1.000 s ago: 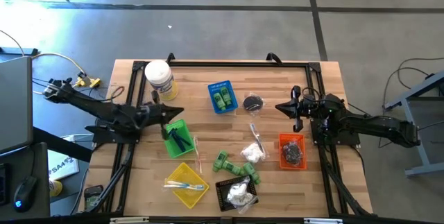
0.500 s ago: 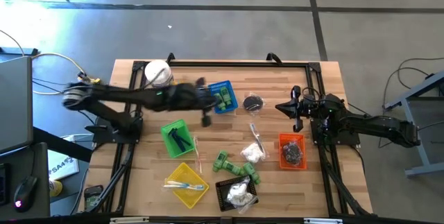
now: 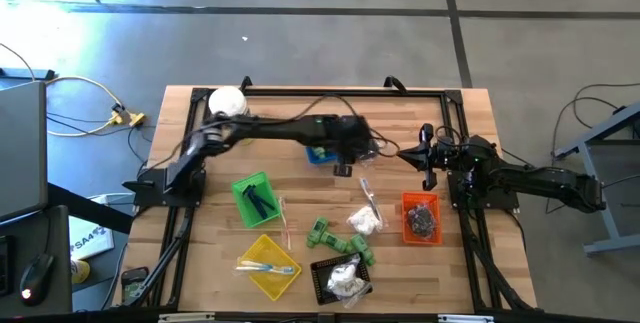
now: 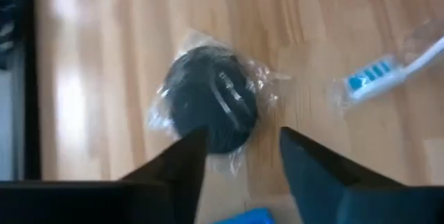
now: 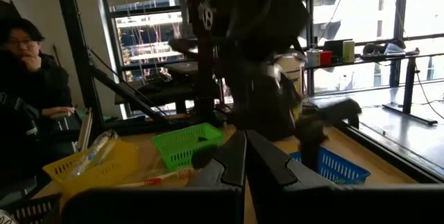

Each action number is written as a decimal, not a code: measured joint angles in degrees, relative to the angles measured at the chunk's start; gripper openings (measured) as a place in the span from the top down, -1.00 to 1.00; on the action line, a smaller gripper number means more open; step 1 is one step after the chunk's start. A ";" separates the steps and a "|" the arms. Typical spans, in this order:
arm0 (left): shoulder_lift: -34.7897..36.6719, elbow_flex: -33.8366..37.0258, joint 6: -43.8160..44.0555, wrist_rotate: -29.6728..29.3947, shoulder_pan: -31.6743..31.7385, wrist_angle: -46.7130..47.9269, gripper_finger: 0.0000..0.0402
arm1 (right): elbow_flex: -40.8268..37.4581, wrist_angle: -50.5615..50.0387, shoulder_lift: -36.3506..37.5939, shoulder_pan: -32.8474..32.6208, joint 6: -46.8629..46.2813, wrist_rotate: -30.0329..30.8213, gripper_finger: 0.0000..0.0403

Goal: Pick & Place Travel size toiletries
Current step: Put the hair brush into the orange bin

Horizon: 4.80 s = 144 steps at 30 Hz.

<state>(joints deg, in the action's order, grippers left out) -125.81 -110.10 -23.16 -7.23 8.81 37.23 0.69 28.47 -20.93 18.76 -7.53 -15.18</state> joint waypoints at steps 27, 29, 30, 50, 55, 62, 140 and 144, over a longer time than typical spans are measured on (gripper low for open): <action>-12.47 -14.65 -8.33 12.90 7.26 12.06 -0.27 | 0.00 0.02 -0.01 0.00 1.65 -0.04 0.99; -13.21 -14.74 -9.07 12.68 6.84 11.83 -0.27 | 0.00 0.02 0.01 0.02 1.72 -0.02 0.99; -13.52 -14.78 -9.44 12.25 6.84 11.45 -0.27 | 0.00 0.02 -0.02 0.01 1.73 -0.04 0.99; -15.79 -14.78 -11.22 5.10 6.17 7.81 0.64 | 0.00 0.52 0.01 0.02 1.74 0.00 0.99; -15.79 -14.78 -9.76 5.10 6.15 6.73 0.92 | 0.00 0.50 0.01 0.02 1.74 0.00 0.99; -15.54 -14.73 -10.10 1.48 4.83 6.94 0.98 | 0.00 0.50 0.01 0.02 1.73 0.00 0.99; 88.48 70.15 16.97 5.36 -13.35 -22.34 1.00 | -0.02 2.18 -2.64 -6.03 10.77 10.75 0.66; 87.99 76.68 18.97 5.34 -13.33 -31.59 1.00 | -0.01 2.21 -2.64 -6.03 11.26 11.73 0.66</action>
<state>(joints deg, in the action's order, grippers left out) -37.83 -33.42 -4.19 -1.89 -4.51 5.64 0.67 30.68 -23.57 12.73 3.73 -3.45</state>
